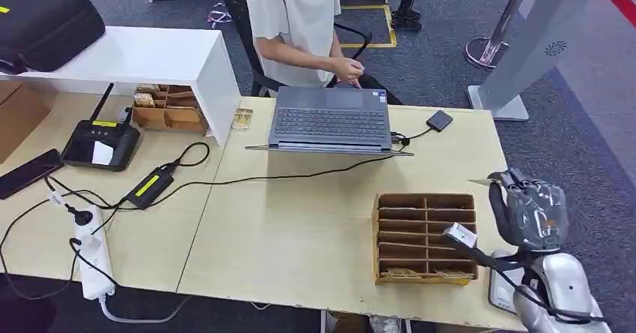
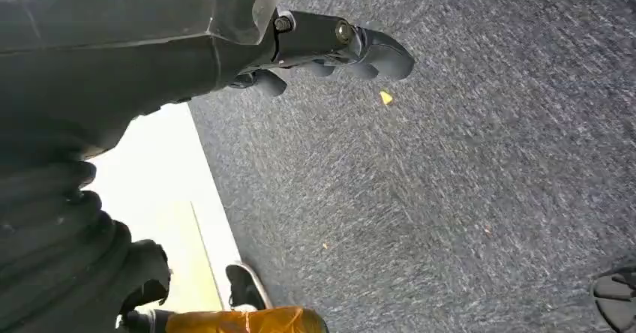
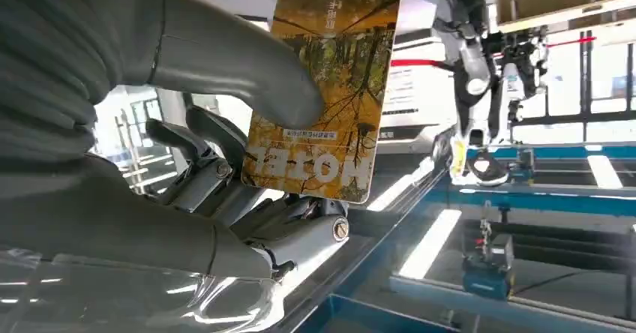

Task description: Pass the card to the sensor for recognition and then transmit it.

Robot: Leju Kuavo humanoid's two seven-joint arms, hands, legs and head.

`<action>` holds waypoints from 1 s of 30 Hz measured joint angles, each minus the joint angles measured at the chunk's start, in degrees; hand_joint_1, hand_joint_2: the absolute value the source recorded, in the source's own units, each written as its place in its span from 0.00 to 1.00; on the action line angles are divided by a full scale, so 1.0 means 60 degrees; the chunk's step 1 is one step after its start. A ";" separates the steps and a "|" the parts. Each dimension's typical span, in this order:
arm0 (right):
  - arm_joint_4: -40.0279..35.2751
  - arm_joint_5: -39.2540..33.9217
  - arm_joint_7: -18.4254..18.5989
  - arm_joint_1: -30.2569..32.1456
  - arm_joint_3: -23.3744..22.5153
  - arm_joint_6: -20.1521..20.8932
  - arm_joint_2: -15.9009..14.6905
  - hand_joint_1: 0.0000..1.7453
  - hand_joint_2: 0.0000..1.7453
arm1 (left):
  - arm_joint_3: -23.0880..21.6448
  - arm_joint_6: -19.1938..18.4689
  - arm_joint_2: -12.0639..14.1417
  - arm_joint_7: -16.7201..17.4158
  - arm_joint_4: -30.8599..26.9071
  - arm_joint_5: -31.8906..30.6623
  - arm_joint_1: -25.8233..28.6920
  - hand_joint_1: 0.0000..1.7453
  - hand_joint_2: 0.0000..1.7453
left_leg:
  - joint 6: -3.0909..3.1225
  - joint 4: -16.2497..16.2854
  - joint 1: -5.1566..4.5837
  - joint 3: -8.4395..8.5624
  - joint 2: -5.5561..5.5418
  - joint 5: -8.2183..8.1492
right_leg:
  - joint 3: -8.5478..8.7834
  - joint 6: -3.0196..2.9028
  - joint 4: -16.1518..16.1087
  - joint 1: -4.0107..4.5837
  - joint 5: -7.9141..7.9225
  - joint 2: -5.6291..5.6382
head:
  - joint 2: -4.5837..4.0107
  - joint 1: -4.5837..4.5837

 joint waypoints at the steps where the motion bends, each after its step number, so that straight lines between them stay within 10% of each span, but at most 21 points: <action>1: -0.0044 0.0000 0.0000 0.0064 -0.0047 0.0000 -0.0029 1.00 1.00 | 0.0000 0.0004 -0.0011 0.0000 0.0000 -0.0004 -0.0003 0.00 1.00 | 0.0000 0.0000 0.0000 -0.0001 0.0000 0.0000 | 0.0000 0.0000 0.0000 0.0000 0.0000 -0.0001 | 0.0000 0.0004; 21: -0.1636 -0.0495 -0.0772 0.2428 -0.2177 -0.0106 -0.0226 1.00 1.00 | 0.0193 -0.0047 -0.0160 0.0113 0.0000 0.0131 0.0095 0.00 1.00 | 0.0011 0.0001 -0.0002 0.0004 0.0002 -0.0020 | 0.0000 0.0000 -0.0007 -0.0001 -0.0008 0.0000 | 0.0000 0.0000; 30: -0.2237 -0.0882 -0.1924 0.3646 -0.3625 -0.0106 0.0441 1.00 1.00 | 0.0499 -0.0073 -0.0298 0.0171 0.0000 0.0248 0.0114 0.00 1.00 | 0.0012 0.0000 -0.0001 0.0003 0.0001 -0.0022 | 0.0000 -0.0003 -0.0007 0.0000 -0.0013 -0.0003 | 0.0000 0.0000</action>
